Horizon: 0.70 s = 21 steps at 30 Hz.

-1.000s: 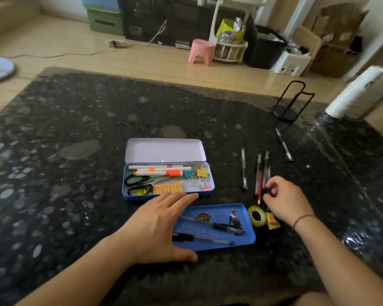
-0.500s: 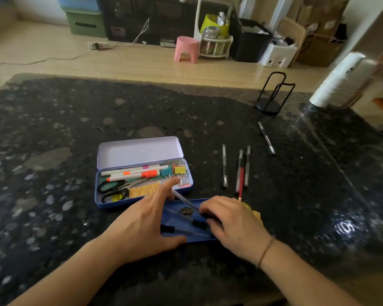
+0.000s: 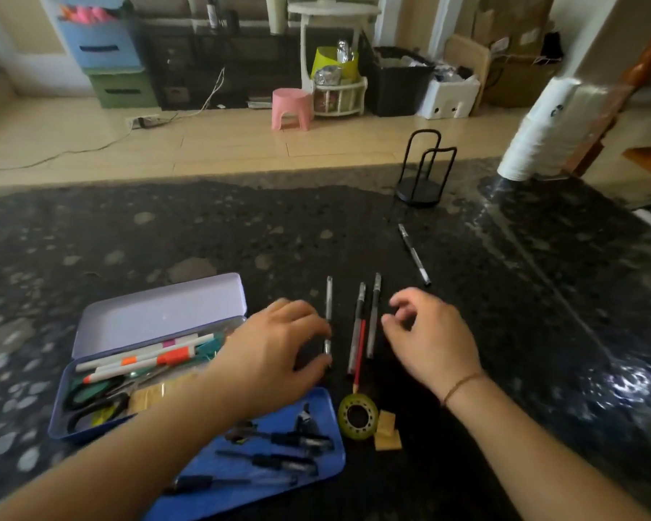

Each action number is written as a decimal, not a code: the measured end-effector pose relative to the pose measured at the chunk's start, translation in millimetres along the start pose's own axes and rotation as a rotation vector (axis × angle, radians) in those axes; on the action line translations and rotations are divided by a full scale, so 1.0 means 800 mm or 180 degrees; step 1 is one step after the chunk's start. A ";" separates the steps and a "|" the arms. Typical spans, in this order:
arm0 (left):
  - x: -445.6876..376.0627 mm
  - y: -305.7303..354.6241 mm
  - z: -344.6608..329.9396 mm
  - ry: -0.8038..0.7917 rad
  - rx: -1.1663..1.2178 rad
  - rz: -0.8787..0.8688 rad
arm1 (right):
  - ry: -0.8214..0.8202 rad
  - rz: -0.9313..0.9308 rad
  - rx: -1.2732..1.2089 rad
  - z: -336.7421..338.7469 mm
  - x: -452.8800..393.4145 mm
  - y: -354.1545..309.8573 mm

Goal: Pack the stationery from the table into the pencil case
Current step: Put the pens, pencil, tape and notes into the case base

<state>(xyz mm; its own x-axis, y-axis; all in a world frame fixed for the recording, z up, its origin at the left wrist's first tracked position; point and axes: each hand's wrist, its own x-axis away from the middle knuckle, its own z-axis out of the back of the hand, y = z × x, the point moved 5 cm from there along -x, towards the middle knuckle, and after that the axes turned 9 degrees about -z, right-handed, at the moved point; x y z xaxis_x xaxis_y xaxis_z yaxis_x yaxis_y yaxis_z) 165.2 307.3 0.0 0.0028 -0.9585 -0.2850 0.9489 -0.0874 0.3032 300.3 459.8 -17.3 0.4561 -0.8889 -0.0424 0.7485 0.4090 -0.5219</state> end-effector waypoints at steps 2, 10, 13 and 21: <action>-0.064 -0.008 -0.028 -0.0157 0.0064 0.0070 | 0.0071 -0.0573 0.0421 0.007 -0.057 0.024; -0.175 -0.011 -0.099 -0.0372 -0.0253 0.0170 | 0.0238 -0.1106 0.0832 0.001 -0.139 0.068; -0.170 0.000 -0.079 -0.0106 -0.1045 -0.0089 | 0.0307 -0.0576 0.0191 0.018 -0.103 0.070; -0.004 0.041 0.021 0.0033 -0.1029 -0.0548 | -0.0905 0.0966 -0.0743 0.042 0.049 -0.002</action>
<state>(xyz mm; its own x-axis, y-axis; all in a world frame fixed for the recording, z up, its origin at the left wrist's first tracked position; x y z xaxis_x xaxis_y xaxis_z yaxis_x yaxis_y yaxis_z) 190.8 303.3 26.1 -0.1640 -0.9343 -0.3164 0.9865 -0.1553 -0.0527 333.4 431.2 10.1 0.7753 -0.6315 -0.0047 0.4479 0.5552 -0.7008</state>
